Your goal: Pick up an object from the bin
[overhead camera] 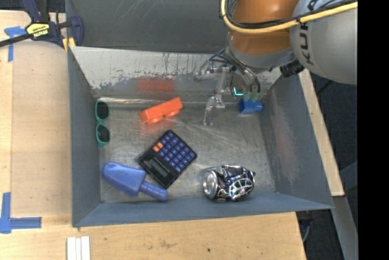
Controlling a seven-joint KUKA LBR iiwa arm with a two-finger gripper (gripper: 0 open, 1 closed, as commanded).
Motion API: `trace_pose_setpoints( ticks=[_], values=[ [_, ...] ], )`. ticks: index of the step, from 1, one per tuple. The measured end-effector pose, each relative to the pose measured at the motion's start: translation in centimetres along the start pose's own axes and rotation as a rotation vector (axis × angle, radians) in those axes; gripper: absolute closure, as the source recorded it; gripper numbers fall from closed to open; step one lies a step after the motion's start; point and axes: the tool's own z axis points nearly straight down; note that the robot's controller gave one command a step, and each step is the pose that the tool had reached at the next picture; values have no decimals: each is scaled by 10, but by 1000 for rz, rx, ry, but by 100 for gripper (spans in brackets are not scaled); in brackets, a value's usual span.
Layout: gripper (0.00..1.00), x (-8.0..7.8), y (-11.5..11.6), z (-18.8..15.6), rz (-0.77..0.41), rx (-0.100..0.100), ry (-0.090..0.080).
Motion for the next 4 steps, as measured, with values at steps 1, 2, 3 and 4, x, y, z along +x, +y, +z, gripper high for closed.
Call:
trace_pose_setpoints(
  ticks=[1, 2, 3, 4],
  values=[
    [0, -2, 0, -4, 1, 0, -8],
    [0, 2, 45, 63, -121, 0, -10],
    [0, -10, 104, 67, -373, 0, -9],
    [0, -10, 67, 78, -304, 0, -7]
  ],
)
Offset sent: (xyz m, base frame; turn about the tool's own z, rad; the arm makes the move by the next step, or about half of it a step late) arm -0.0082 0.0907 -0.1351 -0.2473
